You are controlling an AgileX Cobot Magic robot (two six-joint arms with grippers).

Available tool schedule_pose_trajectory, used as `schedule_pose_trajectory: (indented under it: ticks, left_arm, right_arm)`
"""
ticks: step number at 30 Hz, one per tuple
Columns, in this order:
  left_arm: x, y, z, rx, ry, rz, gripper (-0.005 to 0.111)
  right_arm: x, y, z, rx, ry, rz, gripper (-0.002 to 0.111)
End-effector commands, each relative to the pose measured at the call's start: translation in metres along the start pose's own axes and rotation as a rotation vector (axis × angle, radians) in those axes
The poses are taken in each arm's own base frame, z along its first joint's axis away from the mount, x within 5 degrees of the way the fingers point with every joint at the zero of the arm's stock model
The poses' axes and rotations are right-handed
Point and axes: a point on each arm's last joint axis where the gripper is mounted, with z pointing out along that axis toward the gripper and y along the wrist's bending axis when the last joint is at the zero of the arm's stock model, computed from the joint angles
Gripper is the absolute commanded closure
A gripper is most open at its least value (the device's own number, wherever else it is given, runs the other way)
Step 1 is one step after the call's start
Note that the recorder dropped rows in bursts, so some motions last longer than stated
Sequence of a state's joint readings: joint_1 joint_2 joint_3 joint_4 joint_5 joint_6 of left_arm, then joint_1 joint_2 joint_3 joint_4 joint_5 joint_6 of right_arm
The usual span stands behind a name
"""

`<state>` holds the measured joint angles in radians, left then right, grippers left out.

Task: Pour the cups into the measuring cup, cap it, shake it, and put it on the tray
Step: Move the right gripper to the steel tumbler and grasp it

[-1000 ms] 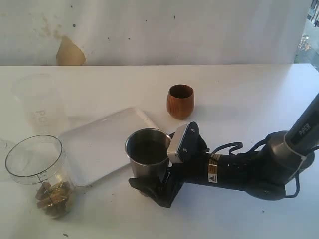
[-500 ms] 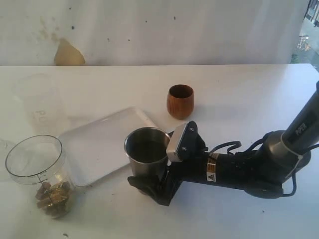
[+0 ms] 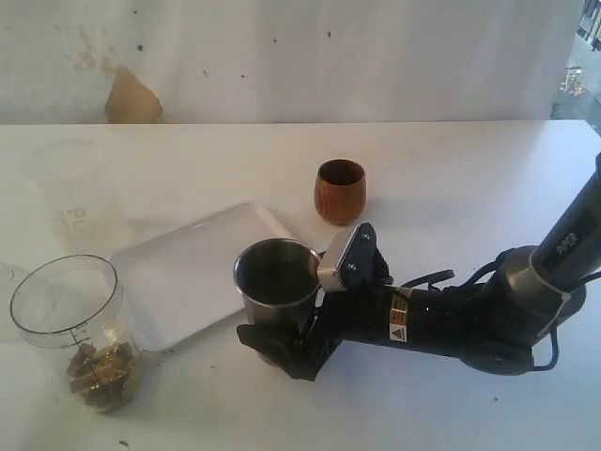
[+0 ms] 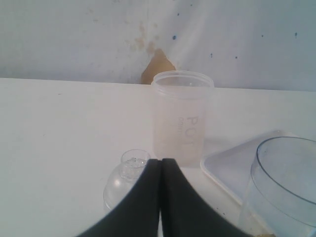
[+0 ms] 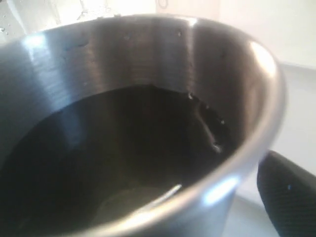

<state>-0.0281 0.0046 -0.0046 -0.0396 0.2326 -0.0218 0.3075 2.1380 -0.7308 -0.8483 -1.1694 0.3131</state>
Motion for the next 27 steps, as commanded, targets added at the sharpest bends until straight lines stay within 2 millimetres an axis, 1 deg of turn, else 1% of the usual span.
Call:
schedule_pose_trajectory:
  ticks: [1,3,6,9,11,13,16,20,25,27]
  left_arm:
    - [0.0013,-0.0003,0.0,0.006,0.0,-0.003,0.107]
    - [0.0013,-0.0003,0.0,0.006,0.0,-0.003,0.107]
    - [0.0013,-0.0003,0.0,0.006,0.0,-0.003,0.107]
    - [0.0013,-0.0003,0.0,0.006,0.0,-0.003,0.107]
    - [0.0013,-0.0003,0.0,0.006,0.0,-0.003,0.107]
    - [0.0013,-0.0003,0.0,0.006,0.0,-0.003,0.107]
    - [0.0013,-0.0003,0.0,0.006,0.0,-0.003,0.107]
    - [0.0013,-0.0003,0.0,0.006,0.0,-0.003,0.107]
    - [0.0013,-0.0003,0.0,0.006,0.0,-0.003,0.107]
    - [0.0013,-0.0003,0.0,0.006,0.0,-0.003,0.107]
  right_arm:
    - [-0.004,-0.0017,0.0012,0.011,-0.034,0.008,0.005]
    - [-0.0045,-0.002,0.0012,0.015,-0.039,0.008,0.009]
    - [-0.0048,-0.0024,0.0012,0.019,-0.043,0.01,0.022]
    - [-0.0048,-0.0026,0.0012,0.021,-0.043,0.006,0.044]
    - [-0.0049,-0.0027,0.0012,0.022,-0.044,0.006,0.061]
    - [-0.005,-0.0037,0.0012,0.033,-0.045,0.011,0.076]
    - [-0.0038,-0.0044,0.0012,0.041,-0.032,0.013,0.09]
    - [-0.0026,-0.0048,0.0012,0.045,-0.019,0.013,0.098]
    - [-0.0025,-0.0046,0.0012,0.043,-0.018,0.012,0.099]
    - [-0.003,-0.0039,0.0012,0.035,-0.023,0.009,0.101]
